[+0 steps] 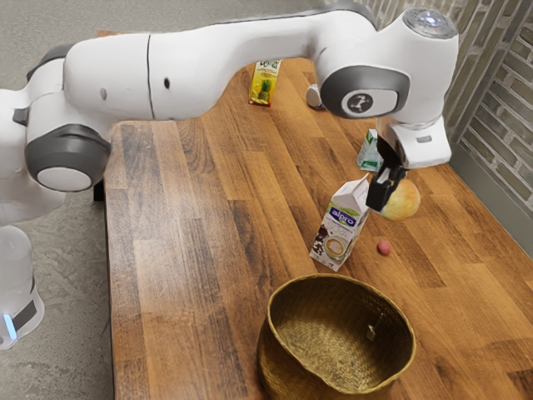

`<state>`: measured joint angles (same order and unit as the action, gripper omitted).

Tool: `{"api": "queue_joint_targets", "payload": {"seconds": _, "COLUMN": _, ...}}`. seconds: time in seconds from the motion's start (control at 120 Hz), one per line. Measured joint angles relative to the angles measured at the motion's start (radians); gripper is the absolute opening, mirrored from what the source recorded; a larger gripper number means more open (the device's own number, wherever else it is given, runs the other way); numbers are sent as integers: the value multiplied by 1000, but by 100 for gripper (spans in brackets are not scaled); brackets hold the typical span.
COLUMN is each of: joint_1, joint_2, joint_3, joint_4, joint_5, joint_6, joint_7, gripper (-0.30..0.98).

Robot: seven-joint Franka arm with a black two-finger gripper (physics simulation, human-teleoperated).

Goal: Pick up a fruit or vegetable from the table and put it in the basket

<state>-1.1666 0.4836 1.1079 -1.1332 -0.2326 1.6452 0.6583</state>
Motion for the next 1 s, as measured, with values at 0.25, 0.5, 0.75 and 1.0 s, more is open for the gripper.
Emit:
{"api": "queue_joint_targets", "payload": {"seconds": 0.25, "joint_1": -5, "joint_2": 3, "joint_3": -134, "joint_4": -34, "joint_5": 39, "joint_6": -71, "joint_7": -90, "gripper": 34}}
{"api": "queue_joint_targets", "payload": {"seconds": 0.5, "joint_1": -92, "joint_2": -72, "joint_3": -113, "joint_4": 11, "joint_5": 65, "joint_6": -112, "joint_7": -152, "gripper": 35}}
{"api": "queue_joint_targets", "payload": {"seconds": 0.75, "joint_1": -249, "joint_2": -128, "joint_3": -145, "joint_4": 25, "joint_5": 115, "joint_6": -230, "joint_7": -248, "gripper": 35}}
{"api": "queue_joint_targets", "payload": {"seconds": 1.0, "joint_1": -245, "joint_2": -149, "joint_3": -174, "joint_4": 15, "joint_5": 169, "joint_6": -282, "joint_7": -363, "gripper": 35}}
